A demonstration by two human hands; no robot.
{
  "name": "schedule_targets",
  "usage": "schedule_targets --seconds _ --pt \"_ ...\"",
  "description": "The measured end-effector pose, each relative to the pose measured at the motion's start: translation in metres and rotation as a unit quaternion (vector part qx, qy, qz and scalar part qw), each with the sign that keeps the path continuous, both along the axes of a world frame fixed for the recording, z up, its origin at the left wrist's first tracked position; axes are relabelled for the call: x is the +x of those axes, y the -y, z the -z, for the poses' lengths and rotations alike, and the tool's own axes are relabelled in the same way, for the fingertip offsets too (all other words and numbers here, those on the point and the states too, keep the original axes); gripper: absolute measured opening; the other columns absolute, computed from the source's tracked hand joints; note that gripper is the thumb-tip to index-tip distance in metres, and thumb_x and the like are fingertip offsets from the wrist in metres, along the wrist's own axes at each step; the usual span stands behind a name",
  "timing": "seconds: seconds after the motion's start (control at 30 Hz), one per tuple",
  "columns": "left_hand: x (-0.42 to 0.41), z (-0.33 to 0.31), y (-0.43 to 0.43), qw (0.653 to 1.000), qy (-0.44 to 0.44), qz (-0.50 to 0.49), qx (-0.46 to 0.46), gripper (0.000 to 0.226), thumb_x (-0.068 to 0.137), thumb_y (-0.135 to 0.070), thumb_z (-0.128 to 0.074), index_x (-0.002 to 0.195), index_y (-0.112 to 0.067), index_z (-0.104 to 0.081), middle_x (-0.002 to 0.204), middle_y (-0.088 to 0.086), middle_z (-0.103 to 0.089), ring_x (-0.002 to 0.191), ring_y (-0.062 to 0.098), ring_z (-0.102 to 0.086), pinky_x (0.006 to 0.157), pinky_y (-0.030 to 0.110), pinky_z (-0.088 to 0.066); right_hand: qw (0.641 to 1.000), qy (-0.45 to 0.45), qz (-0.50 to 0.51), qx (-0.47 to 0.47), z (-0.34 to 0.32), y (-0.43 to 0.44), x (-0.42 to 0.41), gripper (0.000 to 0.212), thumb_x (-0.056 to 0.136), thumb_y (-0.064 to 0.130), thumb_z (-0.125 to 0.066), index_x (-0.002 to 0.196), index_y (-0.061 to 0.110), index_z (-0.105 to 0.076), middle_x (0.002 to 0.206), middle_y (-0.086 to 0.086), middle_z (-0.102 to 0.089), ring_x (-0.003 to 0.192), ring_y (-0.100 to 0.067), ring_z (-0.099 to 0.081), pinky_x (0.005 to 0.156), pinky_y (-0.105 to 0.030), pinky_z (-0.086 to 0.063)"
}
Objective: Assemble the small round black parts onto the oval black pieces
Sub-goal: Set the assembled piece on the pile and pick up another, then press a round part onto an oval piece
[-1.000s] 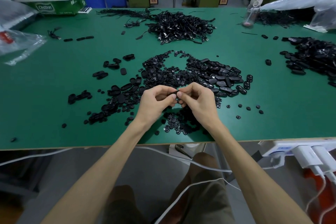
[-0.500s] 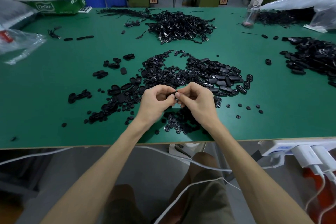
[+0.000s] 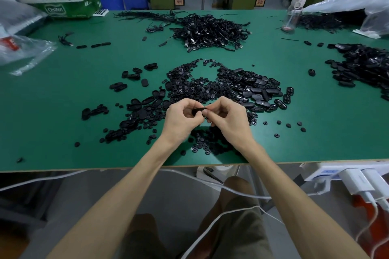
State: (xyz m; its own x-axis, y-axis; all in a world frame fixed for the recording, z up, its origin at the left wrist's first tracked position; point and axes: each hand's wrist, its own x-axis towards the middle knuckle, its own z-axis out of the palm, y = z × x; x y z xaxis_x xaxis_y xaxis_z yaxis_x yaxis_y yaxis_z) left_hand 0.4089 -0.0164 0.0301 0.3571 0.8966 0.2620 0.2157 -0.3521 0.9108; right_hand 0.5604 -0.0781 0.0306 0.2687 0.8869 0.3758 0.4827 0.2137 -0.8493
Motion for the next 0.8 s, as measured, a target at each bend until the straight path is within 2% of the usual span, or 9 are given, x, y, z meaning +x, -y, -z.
schedule_targets --seconds 0.1,0.27,0.37,0.47,0.53,0.6,0.67,0.7,0.8 --pt "-0.003 -0.001 -0.001 0.999 0.033 0.021 -0.012 0.012 0.092 0.001 -0.073 0.102 -0.004 -0.074 0.089 0.013 -0.078 0.082 0.031 -0.075 0.080 0.036 -0.063 1.000 -0.010 0.000 0.011 -0.001 0.001 0.001 0.007 0.092 0.010 -0.077 0.092 0.010 -0.069 0.078 0.000 -0.073 0.069 -0.015 -0.070 0.068 -0.034 -0.060" --pt "-0.003 -0.001 -0.002 0.997 0.071 0.024 -0.027 0.013 0.092 0.003 -0.073 0.104 -0.002 -0.075 0.084 0.013 -0.078 0.074 0.020 -0.076 0.072 0.024 -0.060 0.999 0.028 -0.004 0.035 -0.001 0.001 0.000 0.013 0.095 0.006 -0.070 0.103 0.016 -0.070 0.077 -0.001 -0.068 0.071 -0.018 -0.066 0.068 -0.038 -0.057" --pt "-0.003 0.001 -0.003 0.997 0.071 0.024 -0.028 0.012 0.093 -0.001 -0.074 0.105 -0.002 -0.075 0.084 0.010 -0.079 0.077 0.022 -0.077 0.074 0.027 -0.061 0.994 0.091 0.009 0.052 -0.002 0.002 -0.002 0.019 0.095 0.002 -0.067 0.096 0.019 -0.074 0.086 -0.001 -0.069 0.075 -0.014 -0.063 0.071 -0.031 -0.053" --pt "-0.002 0.001 -0.002 0.998 0.057 0.021 -0.009 0.015 0.095 -0.006 -0.073 0.110 -0.004 -0.074 0.093 0.007 -0.079 0.087 0.019 -0.078 0.085 0.037 -0.063 0.992 0.097 0.027 0.071 -0.003 0.001 -0.003 0.014 0.096 0.004 -0.067 0.097 0.015 -0.077 0.095 0.001 -0.071 0.083 -0.011 -0.066 0.075 -0.023 -0.052" --pt "-0.001 0.000 0.000 0.999 0.029 0.007 0.021 0.019 0.099 -0.011 -0.069 0.117 -0.007 -0.073 0.105 0.005 -0.077 0.097 0.017 -0.075 0.090 0.040 -0.062 0.992 0.055 0.073 0.082 -0.003 0.001 0.000 0.014 0.097 0.006 -0.066 0.103 0.013 -0.076 0.097 0.003 -0.073 0.087 -0.007 -0.066 0.078 -0.020 -0.052" --pt "0.000 0.000 0.002 0.999 0.005 -0.011 0.048 0.020 0.102 -0.013 -0.064 0.120 -0.010 -0.071 0.113 0.003 -0.073 0.102 0.015 -0.072 0.092 0.040 -0.061 0.984 -0.060 0.150 0.074 -0.002 0.000 0.008 0.018 0.099 0.008 -0.062 0.111 0.015 -0.074 0.097 0.000 -0.074 0.081 -0.008 -0.066 0.073 -0.022 -0.053" --pt "0.000 0.000 0.002 0.998 0.004 -0.021 0.062 0.019 0.103 -0.007 -0.060 0.117 -0.010 -0.072 0.111 0.003 -0.073 0.099 0.011 -0.072 0.089 0.038 -0.061 0.951 -0.199 0.226 0.067 -0.001 -0.001 0.018 0.026 0.101 0.007 -0.058 0.123 0.014 -0.069 0.103 -0.006 -0.073 0.075 -0.007 -0.065 0.070 -0.022 -0.055" --pt "0.000 0.000 0.002 0.998 0.002 -0.022 0.066 0.020 0.103 -0.004 -0.058 0.114 -0.010 -0.072 0.109 0.004 -0.073 0.096 0.009 -0.073 0.088 0.036 -0.061 0.933 -0.252 0.248 0.064 -0.001 -0.002 0.022 0.033 0.102 0.006 -0.056 0.133 0.012 -0.064 0.110 -0.006 -0.071 0.077 -0.004 -0.066 0.076 -0.022 -0.056" --pt "0.000 0.001 0.002 0.997 -0.023 -0.012 0.076 0.022 0.102 -0.001 -0.057 0.112 -0.012 -0.072 0.106 0.002 -0.074 0.094 0.007 -0.072 0.087 0.028 -0.060 0.925 -0.302 0.226 0.054 0.000 -0.005 0.025 0.063 0.101 0.003 -0.056 0.159 0.018 -0.038 0.122 0.015 -0.061 0.104 0.001 -0.066 0.087 -0.017 -0.055"
